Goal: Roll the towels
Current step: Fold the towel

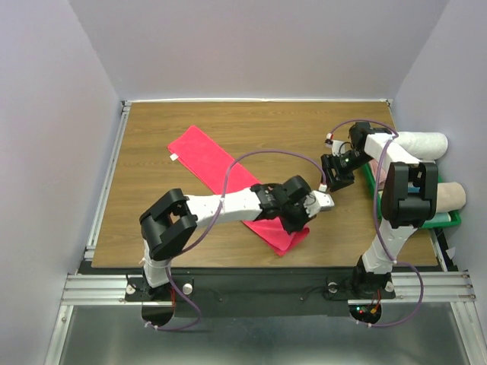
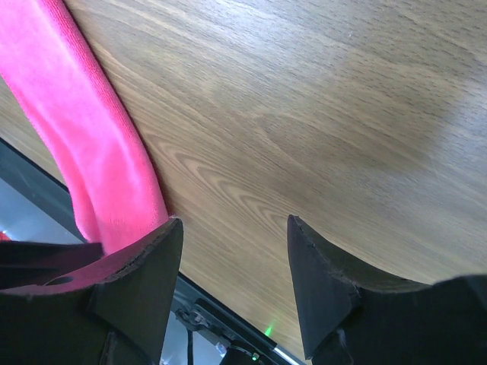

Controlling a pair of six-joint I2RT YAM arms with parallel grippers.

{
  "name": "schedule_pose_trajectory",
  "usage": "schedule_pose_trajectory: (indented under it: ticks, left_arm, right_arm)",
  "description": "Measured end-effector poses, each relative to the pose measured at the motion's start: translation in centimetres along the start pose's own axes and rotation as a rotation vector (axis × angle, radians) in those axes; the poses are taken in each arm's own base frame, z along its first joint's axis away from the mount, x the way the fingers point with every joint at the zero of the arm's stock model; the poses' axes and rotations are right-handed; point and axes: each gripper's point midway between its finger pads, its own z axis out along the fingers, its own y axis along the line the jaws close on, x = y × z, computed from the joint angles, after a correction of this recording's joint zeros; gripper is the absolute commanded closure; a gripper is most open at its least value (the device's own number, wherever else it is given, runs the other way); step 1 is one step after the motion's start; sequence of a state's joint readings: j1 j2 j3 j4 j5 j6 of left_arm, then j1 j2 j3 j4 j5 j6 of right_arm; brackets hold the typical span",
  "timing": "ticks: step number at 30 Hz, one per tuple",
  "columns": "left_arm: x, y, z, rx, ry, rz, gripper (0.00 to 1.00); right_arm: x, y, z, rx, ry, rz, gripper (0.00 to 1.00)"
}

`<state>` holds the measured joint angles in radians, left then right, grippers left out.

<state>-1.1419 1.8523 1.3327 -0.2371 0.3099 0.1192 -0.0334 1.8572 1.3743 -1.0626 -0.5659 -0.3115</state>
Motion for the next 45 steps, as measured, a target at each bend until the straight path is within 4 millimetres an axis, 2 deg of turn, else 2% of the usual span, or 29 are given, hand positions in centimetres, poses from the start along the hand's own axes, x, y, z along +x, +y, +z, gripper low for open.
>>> schedule_pose_trajectory:
  ticks: [3, 6, 7, 8, 10, 13, 16, 21, 25, 30, 34, 37, 45]
  left_arm:
    - [-0.8, 1.9, -1.0, -0.012, -0.03, -0.016, 1.0]
    - [-0.6, 3.4, -1.5, -0.026, -0.027, -0.031, 0.98]
    - [-0.5, 3.3, -1.5, -0.023, -0.023, -0.032, 0.97]
    - [-0.4, 2.9, -1.4, -0.013, -0.017, -0.025, 0.96]
    - [-0.2, 1.7, -1.1, 0.009, -0.004, -0.002, 0.8]
    - [0.3, -1.2, -0.1, 0.064, 0.017, 0.045, 0.56]
    - [1.0, -3.0, 0.4, 0.098, 0.04, 0.066, 0.48]
    - [2.2, -2.5, 0.6, 0.082, 0.068, 0.067, 0.47]
    - [2.4, -1.8, 0.5, 0.047, 0.077, 0.081, 0.47]
    - [3.2, -2.5, 0.8, 0.03, 0.105, 0.114, 0.48]
    - [4.6, -2.7, 1.0, 0.021, 0.142, 0.129, 0.48]
    - [5.6, -2.2, 1.2, -0.001, 0.173, 0.128, 0.47]
    - [6.8, -1.1, 2.2, -0.044, 0.212, 0.124, 0.45]
  right_arm:
    - [0.0, 0.0, 0.0, 0.0, 0.0, -0.001, 0.38]
    - [0.0, 0.0, 0.0, 0.0, 0.0, -0.005, 0.38]
    - [0.0, 0.0, 0.0, 0.0, 0.0, -0.007, 0.38]
    - [0.0, 0.0, 0.0, 0.0, 0.0, -0.007, 0.38]
    - [0.0, 0.0, 0.0, 0.001, 0.001, -0.008, 0.38]
    - [0.0, -0.1, 0.0, 0.001, 0.001, -0.011, 0.38]
    - [0.0, -0.1, 0.0, 0.001, 0.001, -0.014, 0.38]
    - [0.5, -0.1, 0.3, -0.003, 0.014, -0.01, 0.38]
    - [0.9, -0.1, 0.5, -0.006, 0.024, -0.004, 0.38]
    - [0.9, -0.2, 0.5, -0.006, 0.024, -0.008, 0.38]
    - [0.9, -0.2, 0.5, -0.006, 0.024, -0.01, 0.38]
    - [0.9, -0.2, 0.5, -0.006, 0.024, -0.01, 0.38]
    - [0.9, -0.2, 0.5, -0.006, 0.024, -0.01, 0.38]
